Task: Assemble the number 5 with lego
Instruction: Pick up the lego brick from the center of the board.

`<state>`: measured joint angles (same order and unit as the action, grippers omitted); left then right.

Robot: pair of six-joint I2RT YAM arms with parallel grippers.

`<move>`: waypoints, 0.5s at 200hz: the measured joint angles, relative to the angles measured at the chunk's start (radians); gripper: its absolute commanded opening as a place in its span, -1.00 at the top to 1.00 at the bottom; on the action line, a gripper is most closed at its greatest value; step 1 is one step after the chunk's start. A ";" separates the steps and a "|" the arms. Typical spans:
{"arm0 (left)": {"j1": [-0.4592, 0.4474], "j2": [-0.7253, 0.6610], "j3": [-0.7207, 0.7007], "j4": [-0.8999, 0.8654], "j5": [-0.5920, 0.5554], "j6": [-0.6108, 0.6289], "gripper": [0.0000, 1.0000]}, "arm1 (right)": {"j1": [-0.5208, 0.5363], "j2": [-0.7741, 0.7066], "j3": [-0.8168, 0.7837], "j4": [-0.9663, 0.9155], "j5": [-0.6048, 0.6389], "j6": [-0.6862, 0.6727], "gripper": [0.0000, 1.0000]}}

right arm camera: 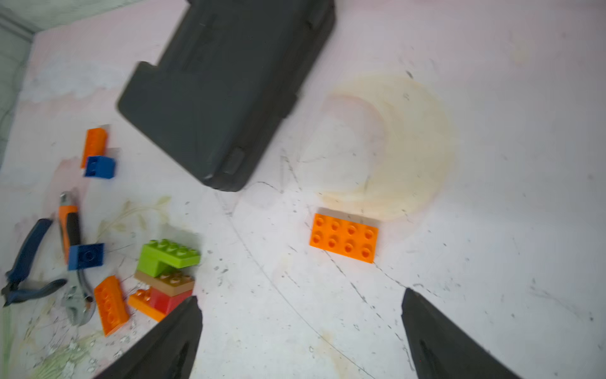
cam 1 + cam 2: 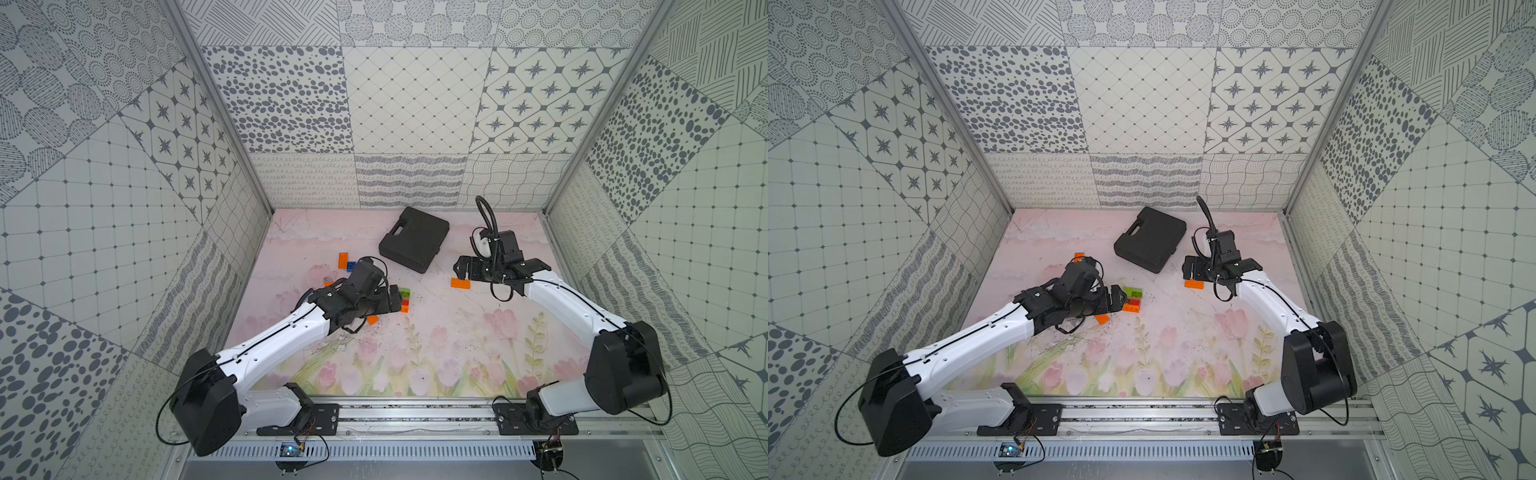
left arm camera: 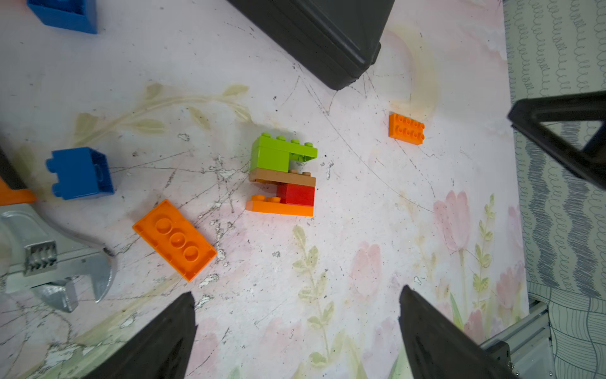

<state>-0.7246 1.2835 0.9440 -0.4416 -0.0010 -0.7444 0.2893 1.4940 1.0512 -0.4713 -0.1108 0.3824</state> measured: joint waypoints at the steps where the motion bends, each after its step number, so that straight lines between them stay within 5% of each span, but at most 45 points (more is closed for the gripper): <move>1: 0.000 0.005 0.004 -0.001 0.003 0.000 -0.99 | -0.002 0.003 0.000 -0.002 0.000 0.003 -0.98; 100: -0.100 0.268 0.221 -0.026 0.050 0.027 -0.99 | 0.064 0.322 0.148 -0.135 0.110 0.085 -0.98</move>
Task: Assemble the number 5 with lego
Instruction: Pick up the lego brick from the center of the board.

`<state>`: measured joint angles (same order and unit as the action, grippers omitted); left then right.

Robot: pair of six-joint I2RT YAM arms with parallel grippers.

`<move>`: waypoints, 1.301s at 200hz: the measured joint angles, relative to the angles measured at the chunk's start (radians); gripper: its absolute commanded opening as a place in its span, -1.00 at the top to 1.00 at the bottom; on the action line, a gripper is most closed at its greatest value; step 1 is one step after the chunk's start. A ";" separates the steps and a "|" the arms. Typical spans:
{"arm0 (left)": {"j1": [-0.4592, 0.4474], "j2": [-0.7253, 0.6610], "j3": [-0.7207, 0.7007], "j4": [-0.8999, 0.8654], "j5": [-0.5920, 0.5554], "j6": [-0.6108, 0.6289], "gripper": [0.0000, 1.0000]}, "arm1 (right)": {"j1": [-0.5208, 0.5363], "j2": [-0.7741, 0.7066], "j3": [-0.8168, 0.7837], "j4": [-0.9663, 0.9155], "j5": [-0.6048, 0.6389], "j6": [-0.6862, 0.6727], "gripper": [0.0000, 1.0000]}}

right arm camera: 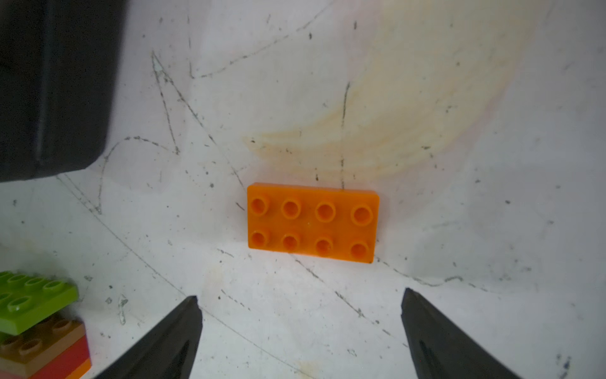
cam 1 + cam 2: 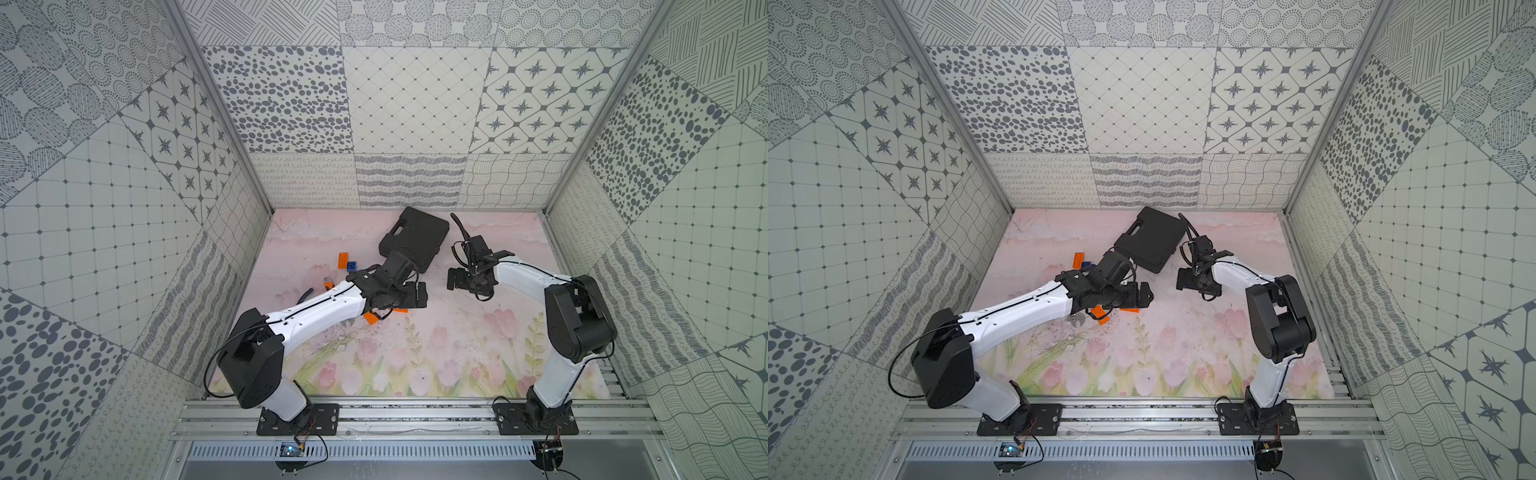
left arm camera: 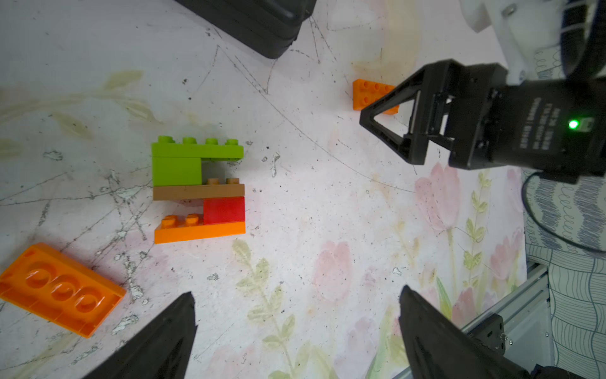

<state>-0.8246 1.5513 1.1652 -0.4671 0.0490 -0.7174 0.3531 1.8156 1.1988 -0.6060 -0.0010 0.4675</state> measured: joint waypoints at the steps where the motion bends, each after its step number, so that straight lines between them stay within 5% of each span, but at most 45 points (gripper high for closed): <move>1: 0.000 0.001 0.001 0.000 0.000 0.000 -0.99 | 0.000 0.003 0.003 -0.001 0.003 0.000 -0.98; 165: -0.013 0.006 -0.032 0.007 -0.005 0.009 -1.00 | 0.013 0.194 0.212 -0.131 0.089 -0.005 -0.31; 260: -0.013 -0.132 -0.168 0.043 -0.020 0.005 -0.99 | 0.085 -0.009 -0.025 -0.115 0.076 0.034 -0.23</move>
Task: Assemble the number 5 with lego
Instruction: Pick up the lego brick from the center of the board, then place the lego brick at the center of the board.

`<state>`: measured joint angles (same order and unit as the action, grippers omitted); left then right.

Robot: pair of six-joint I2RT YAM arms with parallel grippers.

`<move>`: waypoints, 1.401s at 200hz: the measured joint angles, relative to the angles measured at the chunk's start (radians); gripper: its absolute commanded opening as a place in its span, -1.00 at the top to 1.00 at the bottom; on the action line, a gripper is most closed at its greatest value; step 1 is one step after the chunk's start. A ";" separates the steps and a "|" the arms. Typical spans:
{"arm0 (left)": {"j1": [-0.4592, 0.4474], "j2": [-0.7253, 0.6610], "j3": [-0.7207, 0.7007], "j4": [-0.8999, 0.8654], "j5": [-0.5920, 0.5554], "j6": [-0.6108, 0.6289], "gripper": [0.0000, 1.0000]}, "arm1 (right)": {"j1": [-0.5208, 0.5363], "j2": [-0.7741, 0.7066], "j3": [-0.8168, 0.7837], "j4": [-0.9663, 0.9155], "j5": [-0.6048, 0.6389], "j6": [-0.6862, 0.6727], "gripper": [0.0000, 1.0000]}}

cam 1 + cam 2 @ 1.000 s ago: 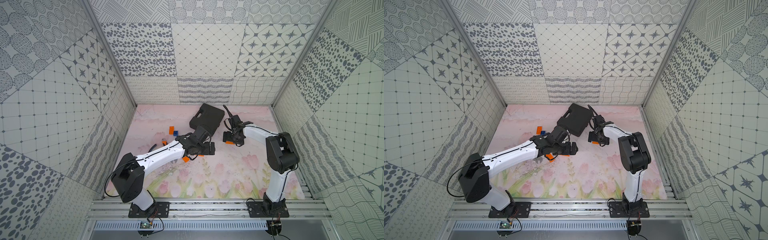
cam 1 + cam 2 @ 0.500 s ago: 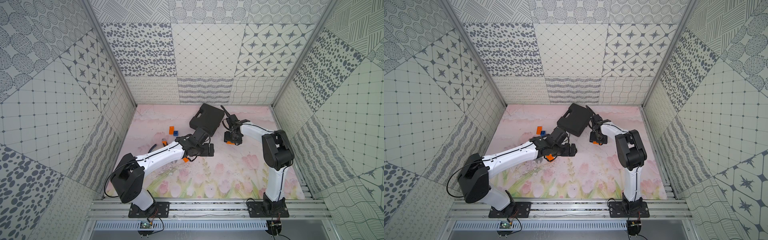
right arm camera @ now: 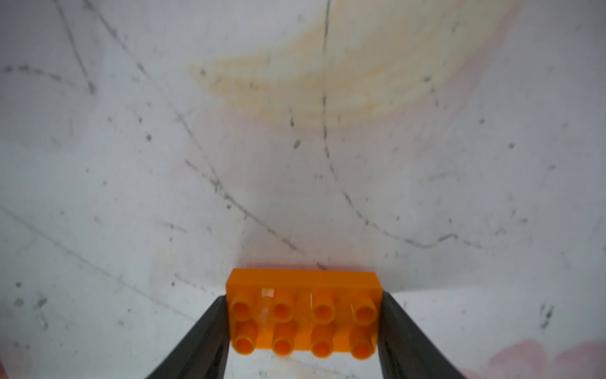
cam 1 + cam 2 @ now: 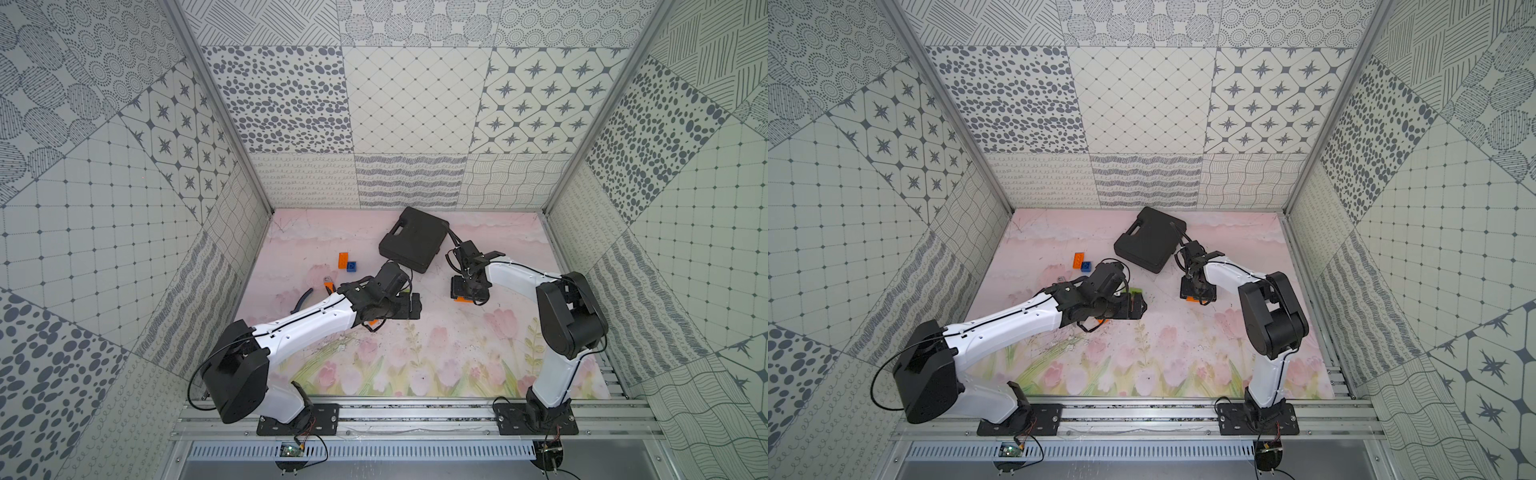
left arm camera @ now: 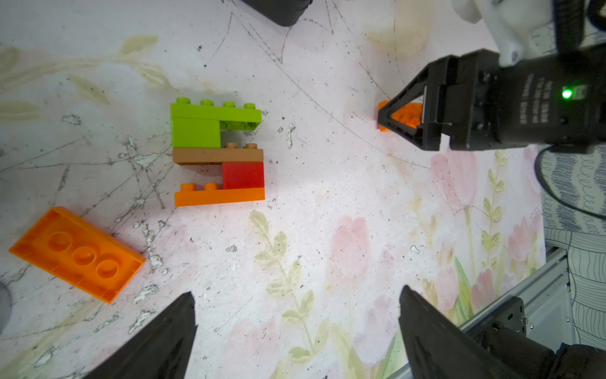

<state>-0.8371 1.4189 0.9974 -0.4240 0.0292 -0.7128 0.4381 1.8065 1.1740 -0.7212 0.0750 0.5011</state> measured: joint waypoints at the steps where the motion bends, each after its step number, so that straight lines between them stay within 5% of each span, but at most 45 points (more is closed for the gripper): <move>1: 0.000 -0.003 -0.003 0.002 0.000 0.000 -0.99 | 0.004 -0.005 -0.005 0.000 0.000 0.002 -0.23; 47: 0.000 -0.126 -0.131 0.036 -0.026 -0.021 -0.99 | 0.207 -0.152 -0.142 0.000 -0.015 0.106 -0.24; 101: 0.000 -0.246 -0.250 0.064 -0.072 -0.064 -0.99 | 0.419 -0.156 -0.182 0.014 -0.007 0.269 -0.24; 176: 0.000 -0.304 -0.285 0.066 -0.135 -0.107 -1.00 | 0.451 -0.107 -0.181 0.024 0.053 0.371 -0.27; 280: 0.000 -0.343 -0.304 0.065 -0.201 -0.132 -0.99 | 0.453 -0.101 -0.175 0.026 0.054 0.391 -0.55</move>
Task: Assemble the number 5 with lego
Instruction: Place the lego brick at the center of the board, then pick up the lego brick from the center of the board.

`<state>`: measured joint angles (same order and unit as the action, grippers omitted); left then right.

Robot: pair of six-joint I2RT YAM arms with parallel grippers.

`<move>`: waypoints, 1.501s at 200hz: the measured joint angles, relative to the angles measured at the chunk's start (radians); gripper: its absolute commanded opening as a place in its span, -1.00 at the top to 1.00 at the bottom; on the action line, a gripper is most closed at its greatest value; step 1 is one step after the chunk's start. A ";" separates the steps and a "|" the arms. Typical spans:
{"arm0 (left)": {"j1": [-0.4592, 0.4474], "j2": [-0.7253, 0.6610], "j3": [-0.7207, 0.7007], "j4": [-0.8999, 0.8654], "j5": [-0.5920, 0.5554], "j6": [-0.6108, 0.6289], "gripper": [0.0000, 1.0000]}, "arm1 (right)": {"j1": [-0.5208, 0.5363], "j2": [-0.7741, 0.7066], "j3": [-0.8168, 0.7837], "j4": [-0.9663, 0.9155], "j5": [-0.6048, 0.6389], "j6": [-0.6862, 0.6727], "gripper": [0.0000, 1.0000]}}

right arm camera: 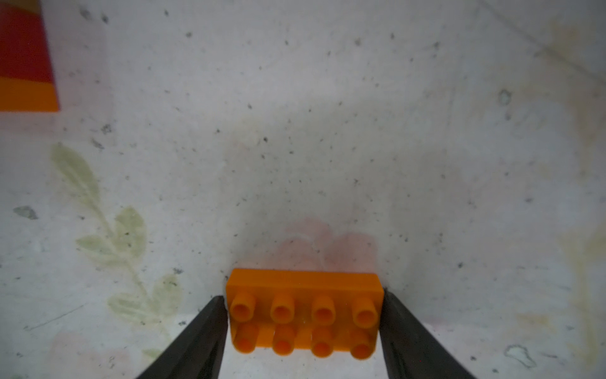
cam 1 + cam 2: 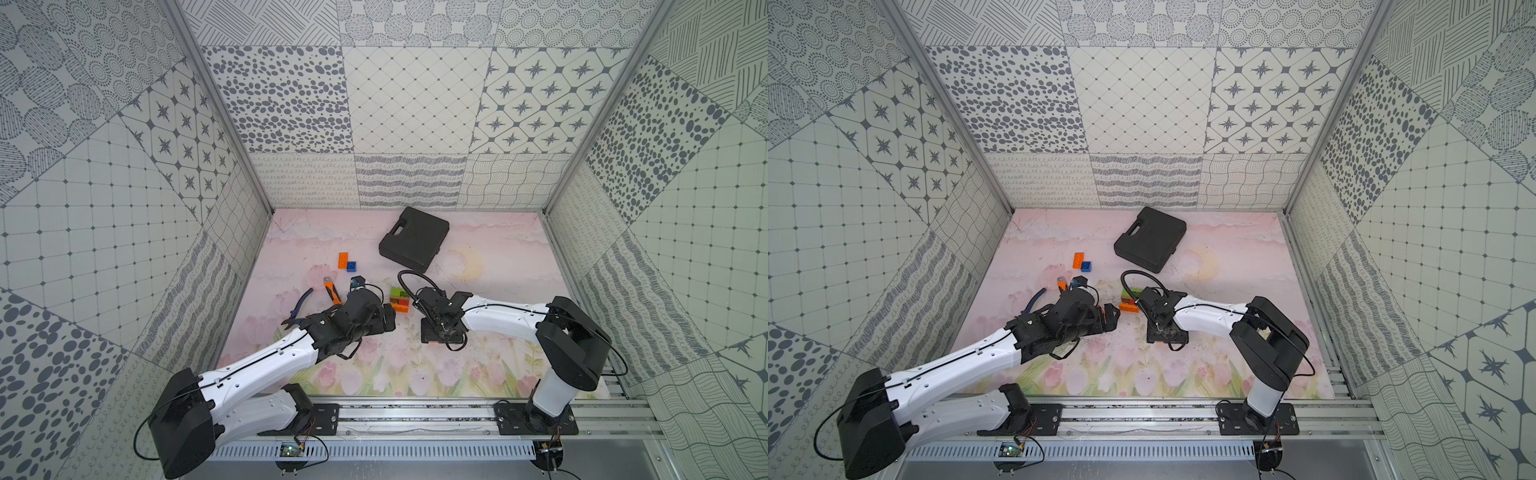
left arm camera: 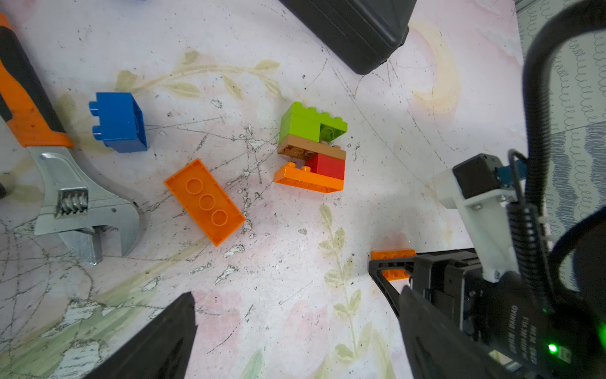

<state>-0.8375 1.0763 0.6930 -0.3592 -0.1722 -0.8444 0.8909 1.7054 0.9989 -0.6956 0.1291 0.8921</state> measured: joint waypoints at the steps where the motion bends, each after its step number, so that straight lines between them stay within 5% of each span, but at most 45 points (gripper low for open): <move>1: 0.000 0.000 0.000 0.000 0.000 0.000 -0.99 | 0.000 0.000 0.000 0.000 0.000 0.000 -0.56; 61: 0.001 0.000 0.006 -0.002 -0.019 0.000 -0.99 | 0.001 -0.021 -0.002 0.003 0.005 0.011 -0.73; 101: 0.069 0.030 0.054 -0.027 -0.001 0.015 -0.95 | 0.000 -0.171 -0.054 0.060 0.014 -0.005 -0.82; 146: 0.221 0.159 0.195 -0.102 0.034 0.030 -0.66 | 0.000 -0.340 -0.192 0.218 -0.014 -0.035 -0.98; 220: 0.494 0.374 0.282 -0.168 0.122 0.073 -0.19 | 0.000 -0.378 -0.238 0.304 -0.047 -0.063 -0.97; 300: 0.566 0.553 0.335 -0.190 0.199 0.159 0.11 | 0.000 -0.348 -0.221 0.287 -0.042 -0.062 -0.97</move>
<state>-0.2714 1.6291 1.0279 -0.5495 0.0269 -0.6853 0.8909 1.3575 0.7776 -0.4084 0.0872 0.8299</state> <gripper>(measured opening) 0.468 0.986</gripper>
